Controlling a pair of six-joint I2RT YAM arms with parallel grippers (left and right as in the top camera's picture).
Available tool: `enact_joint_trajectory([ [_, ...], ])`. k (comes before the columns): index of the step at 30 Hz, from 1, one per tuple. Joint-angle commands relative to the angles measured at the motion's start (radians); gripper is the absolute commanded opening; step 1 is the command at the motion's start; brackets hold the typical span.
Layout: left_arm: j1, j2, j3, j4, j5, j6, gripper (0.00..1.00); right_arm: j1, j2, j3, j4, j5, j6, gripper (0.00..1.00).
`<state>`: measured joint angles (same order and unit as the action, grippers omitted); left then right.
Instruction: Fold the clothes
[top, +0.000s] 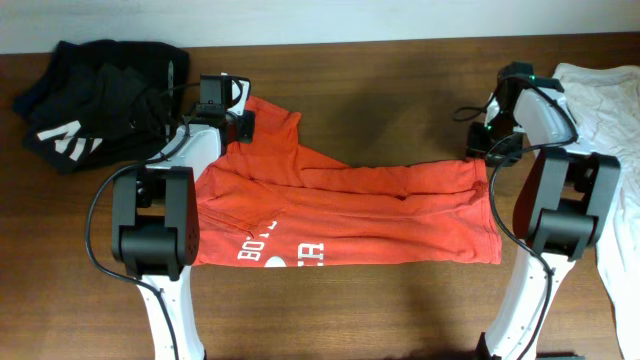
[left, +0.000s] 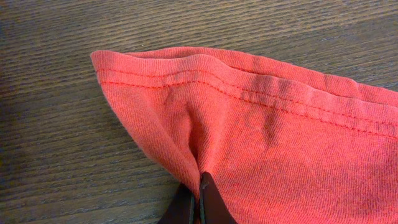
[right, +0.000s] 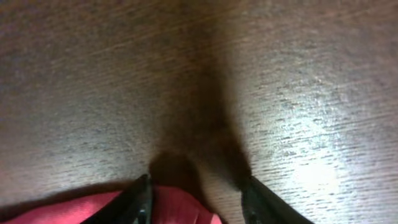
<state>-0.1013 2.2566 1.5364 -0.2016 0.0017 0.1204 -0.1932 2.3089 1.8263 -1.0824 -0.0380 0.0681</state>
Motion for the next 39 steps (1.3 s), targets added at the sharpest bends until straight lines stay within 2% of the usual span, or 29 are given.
enact_joint_trajectory([
  [1,0.019,0.051,-0.01,-0.031,-0.04,0.016,0.0,0.011,0.006,0.005,0.008,-0.003,-0.009,0.27],
  [2,0.019,0.051,-0.01,-0.032,-0.04,0.016,0.0,0.011,0.006,0.005,0.01,-0.003,-0.008,0.11],
  [3,0.019,0.049,-0.01,-0.032,-0.04,0.016,0.0,0.011,0.006,0.005,0.009,-0.003,-0.002,0.04],
  [7,0.018,-0.063,-0.01,-0.055,-0.04,-0.012,0.0,0.008,0.003,0.028,-0.031,0.006,0.028,0.04],
  [11,0.027,-0.282,-0.01,-0.268,-0.041,-0.016,0.0,0.001,0.0,0.18,-0.192,0.075,0.072,0.04],
  [13,0.045,-0.324,-0.01,-0.369,-0.044,-0.082,0.0,0.001,0.0,0.219,-0.258,0.107,0.097,0.04],
  [16,0.116,-0.333,-0.01,-0.562,-0.043,-0.11,0.0,-0.004,0.0,0.245,-0.324,0.154,0.117,0.04],
  [18,0.171,-0.333,-0.01,-0.631,-0.043,-0.11,0.0,-0.026,0.0,0.245,-0.35,0.162,0.161,0.04],
  [21,0.242,-0.333,-0.01,-0.72,0.097,-0.109,0.0,-0.074,0.0,0.246,-0.409,0.162,0.177,0.04],
  [25,0.25,-0.333,-0.01,-0.842,0.118,-0.109,0.0,-0.121,-0.001,0.249,-0.477,0.136,0.182,0.04],
  [29,0.223,-0.333,-0.01,-0.97,0.119,-0.109,0.0,-0.121,-0.002,0.327,-0.617,0.135,0.183,0.04],
  [32,0.198,-0.333,-0.01,-1.099,0.118,-0.108,0.01,-0.121,-0.032,0.315,-0.617,0.108,0.172,0.04],
  [34,0.191,-0.333,-0.011,-1.12,0.114,-0.108,0.0,-0.121,-0.077,0.282,-0.617,0.094,0.172,0.04],
  [39,0.191,-0.333,-0.018,-1.125,0.09,-0.109,0.0,-0.121,-0.328,0.033,-0.602,0.095,0.177,0.04],
])
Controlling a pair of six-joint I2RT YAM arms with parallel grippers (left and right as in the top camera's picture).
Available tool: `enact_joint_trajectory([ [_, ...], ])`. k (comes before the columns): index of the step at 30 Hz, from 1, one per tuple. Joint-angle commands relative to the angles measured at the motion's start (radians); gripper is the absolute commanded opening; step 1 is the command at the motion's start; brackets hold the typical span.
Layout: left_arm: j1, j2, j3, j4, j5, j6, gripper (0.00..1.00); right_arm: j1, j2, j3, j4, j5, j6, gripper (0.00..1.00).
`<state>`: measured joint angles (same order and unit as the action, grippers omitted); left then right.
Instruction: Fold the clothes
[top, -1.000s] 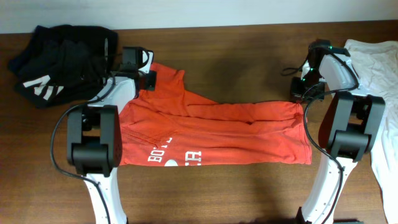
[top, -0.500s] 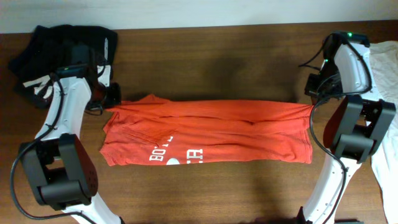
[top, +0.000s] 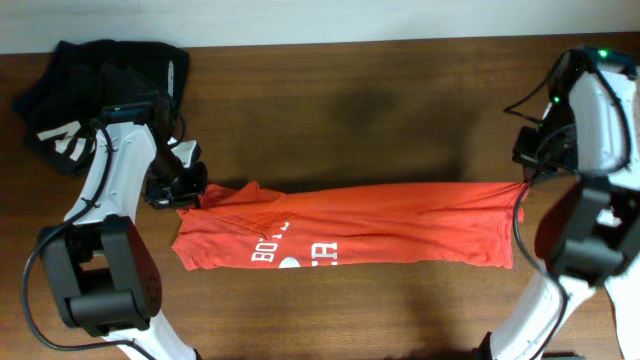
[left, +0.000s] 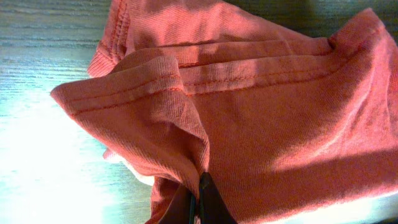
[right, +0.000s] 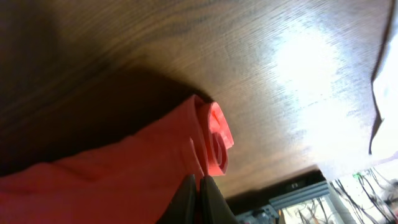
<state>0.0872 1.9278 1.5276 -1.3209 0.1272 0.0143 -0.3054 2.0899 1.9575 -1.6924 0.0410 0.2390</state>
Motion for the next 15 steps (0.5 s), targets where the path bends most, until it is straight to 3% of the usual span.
enact_joint_trajectory([
  [1,0.003,-0.004,-0.018,-0.004,-0.04,-0.003,0.01,-0.009,-0.13,-0.166,0.047,0.016,0.006,0.04],
  [6,0.002,-0.004,-0.117,0.021,-0.037,-0.003,0.04,-0.009,-0.135,-0.389,0.26,0.016,0.059,0.07],
  [8,0.002,-0.004,-0.153,0.043,-0.037,-0.003,0.11,-0.009,-0.135,-0.4,0.259,0.016,0.078,0.13],
  [9,0.002,-0.004,-0.168,0.04,-0.037,-0.003,0.27,-0.009,-0.135,-0.4,0.236,0.016,0.078,0.22],
  [10,0.003,-0.004,-0.17,0.02,-0.038,-0.003,0.34,-0.01,-0.135,-0.4,0.223,0.016,0.077,0.26],
  [12,0.003,-0.004,-0.17,-0.031,-0.037,-0.004,0.36,-0.01,-0.135,-0.399,0.203,0.024,0.077,0.27],
  [13,0.002,-0.004,-0.17,-0.05,-0.038,-0.004,0.4,-0.01,-0.135,-0.399,0.194,0.023,0.077,0.35],
  [14,0.002,-0.004,-0.169,-0.066,-0.037,-0.004,0.57,-0.01,-0.135,-0.398,0.179,0.023,0.077,0.84],
  [15,0.002,-0.004,-0.169,-0.08,-0.038,-0.003,0.66,-0.01,-0.135,-0.395,0.165,0.023,0.077,0.99],
])
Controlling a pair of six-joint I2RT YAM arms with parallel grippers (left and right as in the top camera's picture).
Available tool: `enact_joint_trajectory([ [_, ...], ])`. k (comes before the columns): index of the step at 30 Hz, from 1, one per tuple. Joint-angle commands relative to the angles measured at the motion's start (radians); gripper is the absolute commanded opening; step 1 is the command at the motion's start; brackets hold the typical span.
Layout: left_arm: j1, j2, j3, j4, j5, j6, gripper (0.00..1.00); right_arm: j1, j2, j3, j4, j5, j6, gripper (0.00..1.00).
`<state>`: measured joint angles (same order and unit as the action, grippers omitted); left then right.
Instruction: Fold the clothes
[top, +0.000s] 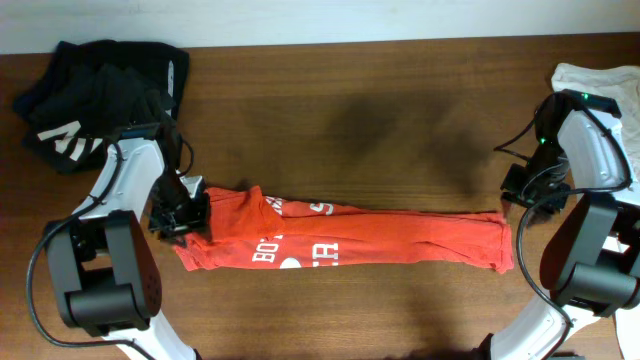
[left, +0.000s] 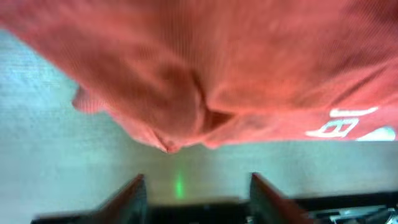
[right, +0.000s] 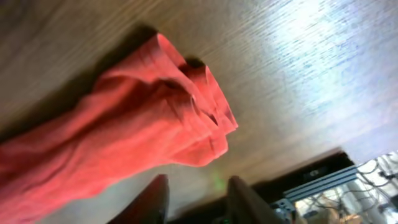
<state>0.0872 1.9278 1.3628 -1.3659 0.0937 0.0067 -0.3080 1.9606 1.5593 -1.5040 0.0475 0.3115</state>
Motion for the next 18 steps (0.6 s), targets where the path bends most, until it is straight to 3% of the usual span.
enact_joint_trajectory([
  [1,0.002,-0.004,-0.004,-0.026,-0.004,0.004,0.69,-0.007,-0.006,0.015,-0.033,0.016,0.004,0.99],
  [5,-0.001,-0.01,0.01,0.091,0.116,0.006,0.67,-0.005,-0.006,0.034,-0.024,-0.102,-0.081,0.99],
  [6,-0.013,-0.01,0.009,0.163,0.151,0.026,0.56,0.0,-0.006,0.034,-0.021,-0.146,-0.106,0.88],
  [8,-0.055,-0.01,0.007,0.212,0.15,0.032,0.3,0.029,-0.006,0.029,-0.021,-0.186,-0.132,0.42],
  [10,-0.119,-0.01,-0.008,0.254,0.15,0.031,0.02,0.092,-0.006,0.01,-0.019,-0.188,-0.14,0.35],
  [11,-0.149,-0.01,-0.027,0.298,0.151,0.005,0.0,0.129,-0.006,-0.006,-0.002,-0.195,-0.139,0.16],
  [12,-0.16,-0.01,-0.042,0.32,0.151,0.0,0.0,0.161,-0.006,-0.019,0.018,-0.202,-0.138,0.04],
  [18,-0.138,-0.01,-0.22,0.488,0.147,-0.041,0.01,0.354,-0.006,-0.176,0.213,-0.283,-0.12,0.04],
])
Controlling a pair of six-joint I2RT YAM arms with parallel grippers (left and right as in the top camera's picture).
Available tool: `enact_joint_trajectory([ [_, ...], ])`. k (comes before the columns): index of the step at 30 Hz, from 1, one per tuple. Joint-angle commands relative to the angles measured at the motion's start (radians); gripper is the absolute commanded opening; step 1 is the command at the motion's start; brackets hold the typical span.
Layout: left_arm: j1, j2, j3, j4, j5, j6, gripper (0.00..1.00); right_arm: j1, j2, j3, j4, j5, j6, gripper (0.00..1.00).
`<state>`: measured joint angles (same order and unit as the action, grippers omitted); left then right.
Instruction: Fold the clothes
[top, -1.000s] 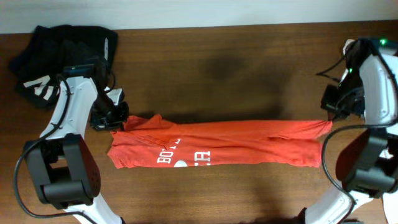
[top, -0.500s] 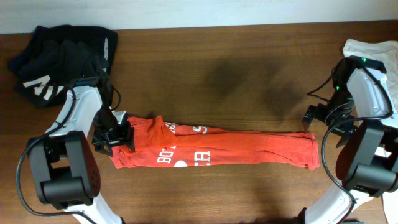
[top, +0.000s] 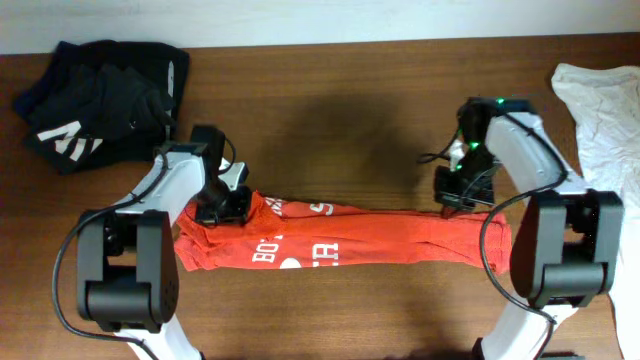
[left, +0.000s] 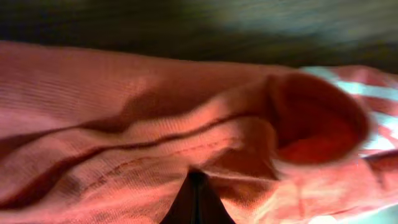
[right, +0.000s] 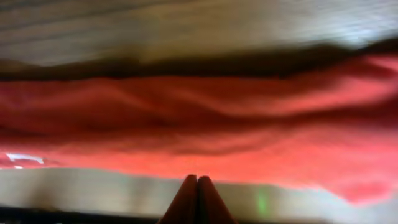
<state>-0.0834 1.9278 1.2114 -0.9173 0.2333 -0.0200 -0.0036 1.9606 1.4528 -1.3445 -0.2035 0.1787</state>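
The red T-shirt (top: 350, 238) lies across the table as a long narrow strip, white lettering up. My left gripper (top: 228, 203) sits on the strip's far edge near the collar. In the left wrist view its jaws are shut (left: 198, 177) with red cloth (left: 93, 112) creased around the tip. My right gripper (top: 452, 195) is at the far edge near the strip's right end. In the blurred right wrist view its jaws (right: 198, 179) are pressed together just off the shirt's edge (right: 217, 124), over bare table.
A heap of black clothes (top: 95, 85) lies at the far left corner. A white garment (top: 600, 110) hangs over the right edge. Bare brown tabletop (top: 350, 110) stretches behind the shirt.
Both grippers stood open at the two ends of the strip. Now both are shut and have moved inward along its far edge. The shirt lies much as before.
At first the shirt lay wider, my left gripper shut on its far left corner, my right gripper open around the far right edge. Then both held the shirt as a narrower band. Then both were open, the strip lying flat. Now they are shut further inward.
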Motion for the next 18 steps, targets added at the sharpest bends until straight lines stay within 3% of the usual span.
enact_joint_trajectory([
  [1,0.052,-0.01,-0.101,0.071,0.007,-0.014,0.0,0.063,-0.006,-0.103,0.1,-0.032,0.029,0.04],
  [2,0.09,-0.01,-0.145,0.108,0.007,-0.019,0.0,0.071,-0.006,-0.159,0.188,-0.029,0.044,0.07],
  [3,0.123,-0.01,-0.171,0.12,0.003,-0.022,0.0,0.069,-0.006,-0.201,0.252,-0.028,0.044,0.25],
  [4,0.171,-0.01,-0.191,0.114,-0.03,-0.045,0.0,0.067,-0.006,-0.254,0.327,-0.012,0.052,0.33],
  [5,0.206,-0.01,-0.197,0.098,-0.078,-0.069,0.0,0.067,-0.006,-0.3,0.381,0.014,0.076,0.32],
  [7,0.296,-0.01,-0.197,0.059,-0.129,-0.078,0.0,0.067,-0.006,-0.368,0.457,0.039,0.097,0.04],
  [9,0.355,-0.01,-0.195,0.045,-0.143,-0.081,0.0,0.067,-0.006,-0.343,0.446,0.046,0.097,0.04],
  [11,0.393,-0.013,-0.144,-0.018,-0.259,-0.1,0.0,0.068,-0.006,-0.196,0.346,0.062,0.095,0.04],
  [12,0.397,-0.026,-0.104,-0.058,-0.276,-0.105,0.0,0.068,-0.006,-0.113,0.296,0.062,0.091,0.09],
  [13,0.397,-0.045,-0.051,-0.094,-0.275,-0.126,0.0,0.068,-0.006,-0.018,0.23,0.063,0.086,0.18],
  [14,0.397,-0.068,0.002,-0.128,-0.276,-0.126,0.0,0.068,-0.006,0.08,0.149,0.089,0.084,0.38],
  [15,0.397,-0.096,0.047,-0.159,-0.276,-0.126,0.0,0.065,-0.006,0.183,0.053,0.151,0.084,0.67],
  [16,0.397,-0.129,0.09,-0.186,-0.275,-0.126,0.0,0.054,-0.006,0.257,-0.027,0.202,0.084,0.87],
  [17,0.396,-0.153,0.114,-0.201,-0.274,-0.126,0.04,0.035,-0.006,0.312,-0.081,0.216,0.084,0.99],
  [18,0.396,-0.181,0.13,-0.213,-0.261,-0.125,0.14,0.011,-0.007,0.34,-0.119,0.216,0.084,0.99],
])
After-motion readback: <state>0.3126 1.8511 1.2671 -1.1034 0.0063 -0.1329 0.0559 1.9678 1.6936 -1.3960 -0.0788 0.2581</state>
